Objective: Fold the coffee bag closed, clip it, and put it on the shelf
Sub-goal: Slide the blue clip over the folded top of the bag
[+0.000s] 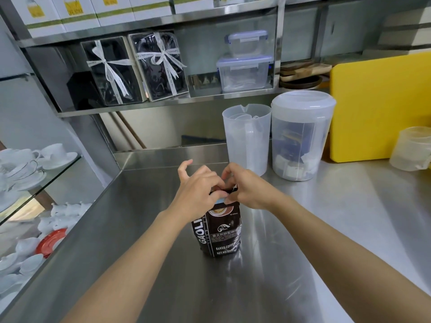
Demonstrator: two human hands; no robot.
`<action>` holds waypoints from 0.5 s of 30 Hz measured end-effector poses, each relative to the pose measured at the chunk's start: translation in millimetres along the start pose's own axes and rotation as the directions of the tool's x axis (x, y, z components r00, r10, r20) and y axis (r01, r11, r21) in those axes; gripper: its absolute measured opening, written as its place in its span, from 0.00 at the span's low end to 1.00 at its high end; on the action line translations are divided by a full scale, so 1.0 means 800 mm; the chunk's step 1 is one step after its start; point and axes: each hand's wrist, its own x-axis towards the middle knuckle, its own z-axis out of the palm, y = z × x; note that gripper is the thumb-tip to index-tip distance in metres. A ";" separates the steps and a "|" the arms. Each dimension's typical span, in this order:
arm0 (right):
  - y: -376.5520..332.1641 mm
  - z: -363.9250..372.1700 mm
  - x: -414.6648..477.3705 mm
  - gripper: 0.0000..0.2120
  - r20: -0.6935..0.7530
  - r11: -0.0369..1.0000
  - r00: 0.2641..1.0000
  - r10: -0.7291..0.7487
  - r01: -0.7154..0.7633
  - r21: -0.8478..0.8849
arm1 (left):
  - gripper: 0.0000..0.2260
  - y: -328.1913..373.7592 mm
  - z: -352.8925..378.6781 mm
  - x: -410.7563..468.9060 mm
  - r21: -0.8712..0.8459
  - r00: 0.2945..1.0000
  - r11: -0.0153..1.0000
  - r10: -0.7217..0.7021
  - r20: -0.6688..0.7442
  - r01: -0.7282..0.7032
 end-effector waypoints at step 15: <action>0.010 0.004 -0.005 0.30 -0.100 0.998 0.994 -0.041 0.045 0.044 | 0.07 0.010 0.018 0.009 -0.026 0.999 0.999 0.046 -0.020 -0.047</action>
